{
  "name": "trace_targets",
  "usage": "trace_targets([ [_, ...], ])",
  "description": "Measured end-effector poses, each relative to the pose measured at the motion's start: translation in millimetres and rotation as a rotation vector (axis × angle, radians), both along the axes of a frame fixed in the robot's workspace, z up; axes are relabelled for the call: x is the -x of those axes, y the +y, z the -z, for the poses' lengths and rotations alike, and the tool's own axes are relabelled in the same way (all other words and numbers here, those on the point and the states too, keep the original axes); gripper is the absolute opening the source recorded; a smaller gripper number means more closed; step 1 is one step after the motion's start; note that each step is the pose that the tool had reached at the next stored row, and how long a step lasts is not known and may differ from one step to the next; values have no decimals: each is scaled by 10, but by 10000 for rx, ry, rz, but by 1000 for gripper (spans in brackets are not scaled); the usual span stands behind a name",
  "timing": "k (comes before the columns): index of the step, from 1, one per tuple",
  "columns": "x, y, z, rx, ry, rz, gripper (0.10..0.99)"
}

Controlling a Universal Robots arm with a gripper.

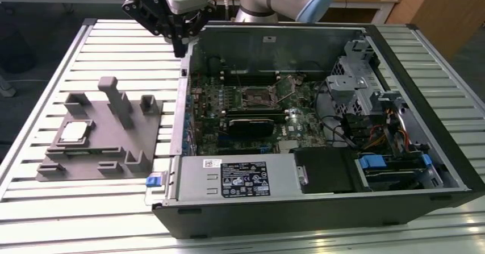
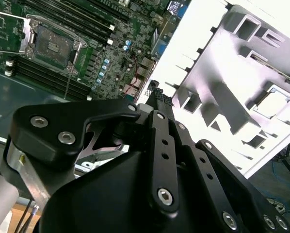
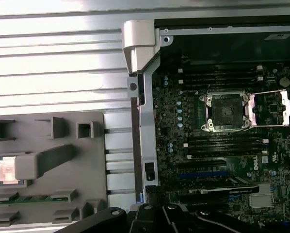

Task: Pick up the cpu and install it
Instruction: 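Reach for the cpu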

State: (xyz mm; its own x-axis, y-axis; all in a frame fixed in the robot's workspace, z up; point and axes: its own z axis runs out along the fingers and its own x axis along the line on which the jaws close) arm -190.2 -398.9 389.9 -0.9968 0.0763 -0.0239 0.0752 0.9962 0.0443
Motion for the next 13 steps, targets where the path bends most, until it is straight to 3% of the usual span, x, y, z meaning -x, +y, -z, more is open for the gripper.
trace_targets([
  [13,98,0,5,0,0,-1,106],
])
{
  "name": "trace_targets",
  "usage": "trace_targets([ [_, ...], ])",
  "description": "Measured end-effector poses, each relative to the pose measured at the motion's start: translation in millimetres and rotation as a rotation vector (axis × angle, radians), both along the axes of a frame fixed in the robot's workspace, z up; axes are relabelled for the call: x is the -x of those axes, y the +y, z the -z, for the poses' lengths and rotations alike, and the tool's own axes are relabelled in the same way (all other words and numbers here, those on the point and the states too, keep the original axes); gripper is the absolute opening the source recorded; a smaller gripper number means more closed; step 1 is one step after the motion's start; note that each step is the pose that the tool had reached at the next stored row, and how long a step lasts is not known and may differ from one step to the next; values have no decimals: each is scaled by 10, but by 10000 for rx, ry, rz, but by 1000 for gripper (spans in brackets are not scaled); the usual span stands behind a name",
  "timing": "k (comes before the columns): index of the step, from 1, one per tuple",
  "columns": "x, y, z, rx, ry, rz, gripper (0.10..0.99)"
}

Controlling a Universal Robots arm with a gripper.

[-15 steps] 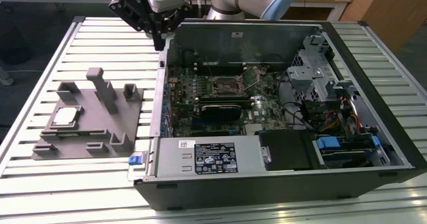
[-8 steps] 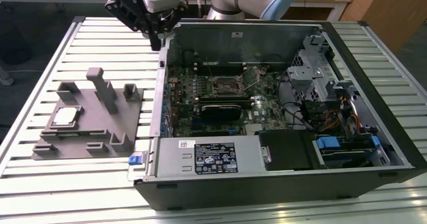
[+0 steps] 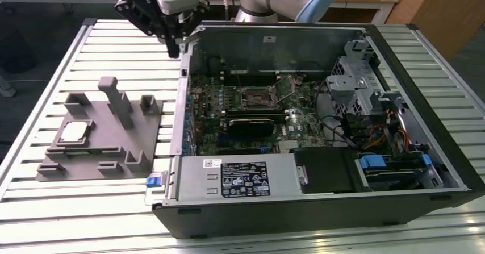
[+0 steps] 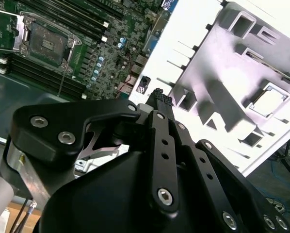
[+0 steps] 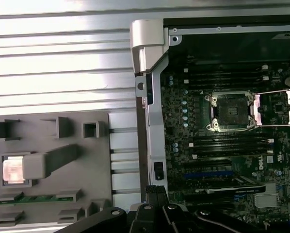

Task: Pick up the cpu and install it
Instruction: 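Reach for the cpu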

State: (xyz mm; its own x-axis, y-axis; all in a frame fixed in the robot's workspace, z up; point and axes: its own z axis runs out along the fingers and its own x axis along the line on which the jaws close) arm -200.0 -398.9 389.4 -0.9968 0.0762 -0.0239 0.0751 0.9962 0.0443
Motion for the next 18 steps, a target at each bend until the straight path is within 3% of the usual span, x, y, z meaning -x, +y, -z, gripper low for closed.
trace_targets([
  [18,131,0,7,0,0,0,106],
])
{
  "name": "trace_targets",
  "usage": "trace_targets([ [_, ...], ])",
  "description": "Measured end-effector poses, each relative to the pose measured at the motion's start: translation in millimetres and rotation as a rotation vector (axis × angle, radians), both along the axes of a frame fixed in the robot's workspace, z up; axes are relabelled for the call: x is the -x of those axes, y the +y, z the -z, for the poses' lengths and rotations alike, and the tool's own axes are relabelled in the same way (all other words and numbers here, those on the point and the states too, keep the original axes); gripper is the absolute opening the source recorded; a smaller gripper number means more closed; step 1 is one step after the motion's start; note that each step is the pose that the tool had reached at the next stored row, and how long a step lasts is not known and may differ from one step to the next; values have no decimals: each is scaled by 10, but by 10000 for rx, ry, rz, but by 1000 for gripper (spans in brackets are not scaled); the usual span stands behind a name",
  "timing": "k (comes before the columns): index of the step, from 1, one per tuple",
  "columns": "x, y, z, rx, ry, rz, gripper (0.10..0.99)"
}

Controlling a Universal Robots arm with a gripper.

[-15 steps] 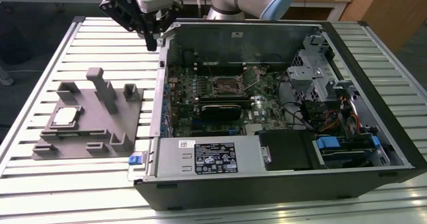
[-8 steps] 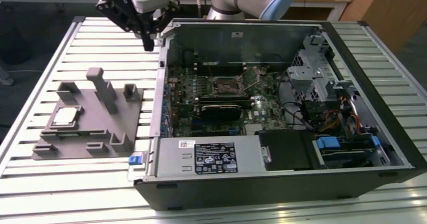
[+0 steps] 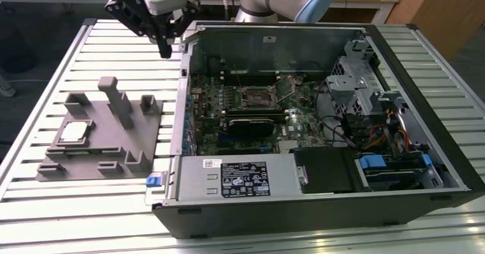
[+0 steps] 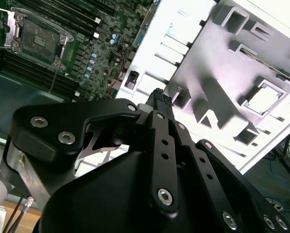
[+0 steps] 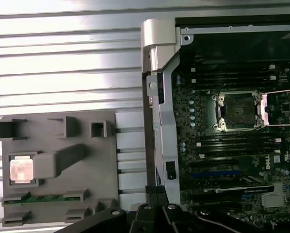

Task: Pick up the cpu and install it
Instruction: 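Reach for the cpu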

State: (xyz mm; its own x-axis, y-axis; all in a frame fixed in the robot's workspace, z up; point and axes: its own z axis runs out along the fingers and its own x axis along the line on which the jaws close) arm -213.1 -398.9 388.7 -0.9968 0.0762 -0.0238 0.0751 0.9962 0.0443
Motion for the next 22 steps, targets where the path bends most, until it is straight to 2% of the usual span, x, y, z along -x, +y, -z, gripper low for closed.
trace_targets([
  [22,173,0,11,0,0,0,106],
])
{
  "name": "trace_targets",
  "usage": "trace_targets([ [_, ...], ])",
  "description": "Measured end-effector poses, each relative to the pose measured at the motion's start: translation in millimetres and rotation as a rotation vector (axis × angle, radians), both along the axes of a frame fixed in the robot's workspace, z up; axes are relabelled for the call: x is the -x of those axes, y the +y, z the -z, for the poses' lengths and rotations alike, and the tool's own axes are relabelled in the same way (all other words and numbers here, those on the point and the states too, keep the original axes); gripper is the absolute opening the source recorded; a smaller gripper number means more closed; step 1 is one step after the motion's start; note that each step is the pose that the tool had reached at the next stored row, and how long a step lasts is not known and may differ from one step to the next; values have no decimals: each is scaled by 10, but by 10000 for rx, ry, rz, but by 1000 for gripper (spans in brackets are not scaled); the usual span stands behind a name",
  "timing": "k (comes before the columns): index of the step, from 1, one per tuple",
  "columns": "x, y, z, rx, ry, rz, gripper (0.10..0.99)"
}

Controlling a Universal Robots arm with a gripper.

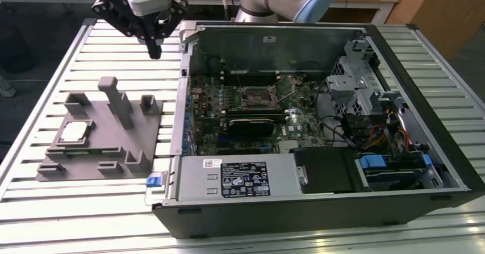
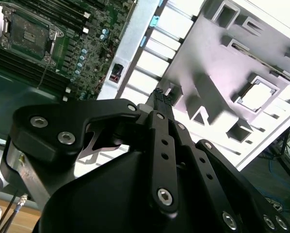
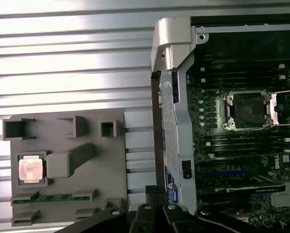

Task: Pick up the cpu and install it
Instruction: 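Reach for the cpu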

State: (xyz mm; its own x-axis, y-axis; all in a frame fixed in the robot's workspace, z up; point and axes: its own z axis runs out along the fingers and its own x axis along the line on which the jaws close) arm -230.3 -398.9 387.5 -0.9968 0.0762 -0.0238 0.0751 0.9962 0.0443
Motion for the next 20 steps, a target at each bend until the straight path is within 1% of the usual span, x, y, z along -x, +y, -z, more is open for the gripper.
trace_targets([
  [8,110,0,5,0,0,1,106],
  [20,238,0,14,0,2,0,106],
])
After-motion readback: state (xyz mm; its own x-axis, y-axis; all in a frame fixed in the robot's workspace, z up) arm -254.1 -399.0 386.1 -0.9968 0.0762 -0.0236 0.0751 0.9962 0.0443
